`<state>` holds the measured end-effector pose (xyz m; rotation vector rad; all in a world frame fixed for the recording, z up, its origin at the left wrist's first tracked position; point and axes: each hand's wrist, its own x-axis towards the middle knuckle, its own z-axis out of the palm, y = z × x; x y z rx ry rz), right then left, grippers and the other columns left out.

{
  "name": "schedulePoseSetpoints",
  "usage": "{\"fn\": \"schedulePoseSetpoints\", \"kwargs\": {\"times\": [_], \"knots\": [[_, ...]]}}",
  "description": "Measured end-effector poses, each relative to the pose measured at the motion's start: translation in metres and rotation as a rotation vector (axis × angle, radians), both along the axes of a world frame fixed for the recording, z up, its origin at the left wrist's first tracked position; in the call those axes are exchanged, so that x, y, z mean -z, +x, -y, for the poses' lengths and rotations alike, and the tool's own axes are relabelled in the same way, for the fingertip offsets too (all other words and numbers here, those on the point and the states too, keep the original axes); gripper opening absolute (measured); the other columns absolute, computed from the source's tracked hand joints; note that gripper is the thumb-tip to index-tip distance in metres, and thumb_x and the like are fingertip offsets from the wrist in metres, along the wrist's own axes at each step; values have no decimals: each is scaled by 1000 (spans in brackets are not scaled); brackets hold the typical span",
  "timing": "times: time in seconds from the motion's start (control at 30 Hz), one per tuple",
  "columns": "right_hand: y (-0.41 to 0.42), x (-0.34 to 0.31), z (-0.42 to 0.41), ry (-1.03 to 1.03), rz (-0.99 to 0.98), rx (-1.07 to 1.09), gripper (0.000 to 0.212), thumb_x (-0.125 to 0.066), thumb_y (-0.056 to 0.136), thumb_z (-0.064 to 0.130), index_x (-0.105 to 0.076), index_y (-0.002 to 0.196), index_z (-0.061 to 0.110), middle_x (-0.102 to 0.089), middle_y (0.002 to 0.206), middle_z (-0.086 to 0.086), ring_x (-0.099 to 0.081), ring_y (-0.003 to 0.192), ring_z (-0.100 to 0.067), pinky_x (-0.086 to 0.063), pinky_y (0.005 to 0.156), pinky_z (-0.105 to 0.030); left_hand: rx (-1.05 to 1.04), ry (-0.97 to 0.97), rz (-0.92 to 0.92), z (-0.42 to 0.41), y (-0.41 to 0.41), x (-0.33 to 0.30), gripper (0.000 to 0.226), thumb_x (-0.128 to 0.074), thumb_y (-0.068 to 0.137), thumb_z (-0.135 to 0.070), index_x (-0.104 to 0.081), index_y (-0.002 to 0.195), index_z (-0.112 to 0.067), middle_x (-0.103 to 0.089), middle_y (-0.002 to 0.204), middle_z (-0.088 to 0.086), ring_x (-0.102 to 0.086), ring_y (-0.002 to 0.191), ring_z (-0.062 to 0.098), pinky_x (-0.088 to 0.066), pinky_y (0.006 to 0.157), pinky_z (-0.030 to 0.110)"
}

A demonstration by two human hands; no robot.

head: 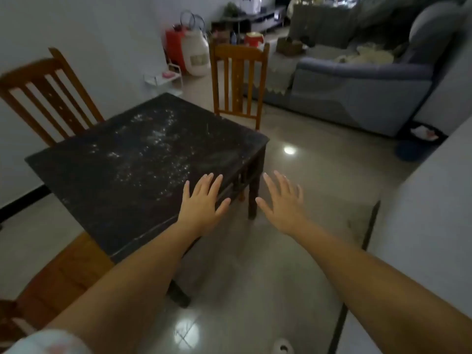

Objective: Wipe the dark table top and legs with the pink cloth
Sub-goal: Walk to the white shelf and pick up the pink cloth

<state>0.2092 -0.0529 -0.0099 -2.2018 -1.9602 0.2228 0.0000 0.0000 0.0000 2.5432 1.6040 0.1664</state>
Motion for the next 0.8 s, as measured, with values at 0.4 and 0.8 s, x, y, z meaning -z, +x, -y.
{"fn": "schedulePoseSetpoints", "kwargs": {"times": [0.4,0.8], "knots": [[94,72,8,-147,-55,126,65,-24,95,58,-2,151,32,-2,160,-1,-1,147,-20,-5,116,-50,145,-147,-136,-16,102,59,61,-24,96,-51,-3,148,-26,-4,156,0,2,143,15,9,112,46],[285,73,-103,-207,28,100,79,-2,80,66,-3,151,32,-7,160,-3,-6,146,-20,-7,117,-49,69,-207,-64,-121,266,78,62,-26,96,-50,-4,148,-26,-6,156,-1,1,143,14,8,114,45]]}}
